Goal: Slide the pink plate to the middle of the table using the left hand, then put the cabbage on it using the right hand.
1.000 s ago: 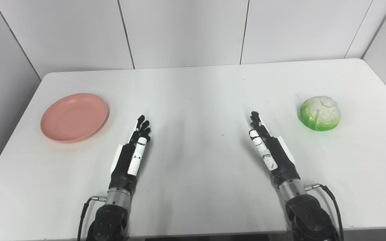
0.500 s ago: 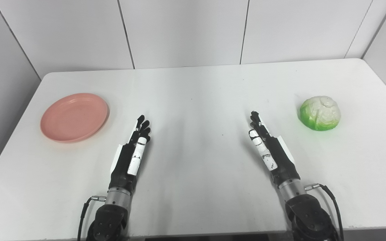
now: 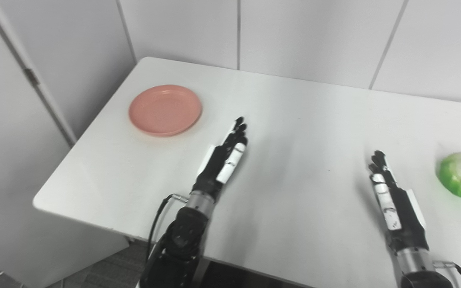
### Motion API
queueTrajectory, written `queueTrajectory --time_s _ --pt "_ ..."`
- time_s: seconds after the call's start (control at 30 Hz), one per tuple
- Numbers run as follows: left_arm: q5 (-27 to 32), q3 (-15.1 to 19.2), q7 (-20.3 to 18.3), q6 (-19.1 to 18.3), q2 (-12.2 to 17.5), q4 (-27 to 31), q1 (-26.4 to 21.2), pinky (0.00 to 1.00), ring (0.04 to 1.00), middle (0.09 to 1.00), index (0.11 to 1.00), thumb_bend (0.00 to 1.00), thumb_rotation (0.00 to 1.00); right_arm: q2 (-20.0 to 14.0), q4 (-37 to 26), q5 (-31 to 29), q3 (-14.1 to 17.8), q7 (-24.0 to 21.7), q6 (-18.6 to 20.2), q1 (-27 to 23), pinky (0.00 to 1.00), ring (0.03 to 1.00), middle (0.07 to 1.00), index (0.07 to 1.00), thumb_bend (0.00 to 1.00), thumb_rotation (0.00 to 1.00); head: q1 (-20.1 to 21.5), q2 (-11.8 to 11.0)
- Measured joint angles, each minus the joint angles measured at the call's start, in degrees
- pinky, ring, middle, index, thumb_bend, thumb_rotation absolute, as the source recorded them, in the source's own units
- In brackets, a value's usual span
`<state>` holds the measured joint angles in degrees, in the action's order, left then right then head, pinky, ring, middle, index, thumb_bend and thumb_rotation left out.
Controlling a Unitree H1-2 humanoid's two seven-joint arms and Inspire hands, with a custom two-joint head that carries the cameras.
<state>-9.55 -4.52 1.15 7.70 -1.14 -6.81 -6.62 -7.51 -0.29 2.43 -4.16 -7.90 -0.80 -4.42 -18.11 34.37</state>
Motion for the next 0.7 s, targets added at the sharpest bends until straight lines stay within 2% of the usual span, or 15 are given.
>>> queueTrajectory --time_s 0.03,0.1,0.23,0.7 --pt "-0.4 -0.2 0.1 0.3 -0.2 -0.4 -0.4 0.96 0.971 0.975 0.964 0.39 1.0 0.0 0.0 0.1 0.0 0.0 -0.2 -0.1 1.0 1.0 1.0 1.0 0.22 1.0 -0.8 -1.0" --pt "-0.6 -0.4 0.1 1.0 -0.6 -1.2 -1.0 0.96 0.97 0.974 0.964 0.39 1.0 -0.1 0.0 0.4 0.0 0.0 -1.0 -0.1 1.0 1.0 1.0 1.0 0.21 1.0 -0.8 -1.0" --pt "-0.7 -0.3 0.8 3.3 -1.0 -2.5 -1.6 0.96 0.972 0.973 0.966 0.4 1.0 -0.3 0.3 0.4 0.1 0.0 -1.9 -0.1 1.0 1.0 1.0 1.0 0.18 1.0 -1.3 -2.4" --pt "-0.5 -0.1 1.2 5.1 -1.1 -3.8 -2.4 0.96 0.967 0.968 0.959 0.42 1.0 0.0 0.6 0.4 0.3 0.1 -2.0 -0.2 1.0 1.0 1.0 1.0 0.15 1.0 -0.8 -3.6"
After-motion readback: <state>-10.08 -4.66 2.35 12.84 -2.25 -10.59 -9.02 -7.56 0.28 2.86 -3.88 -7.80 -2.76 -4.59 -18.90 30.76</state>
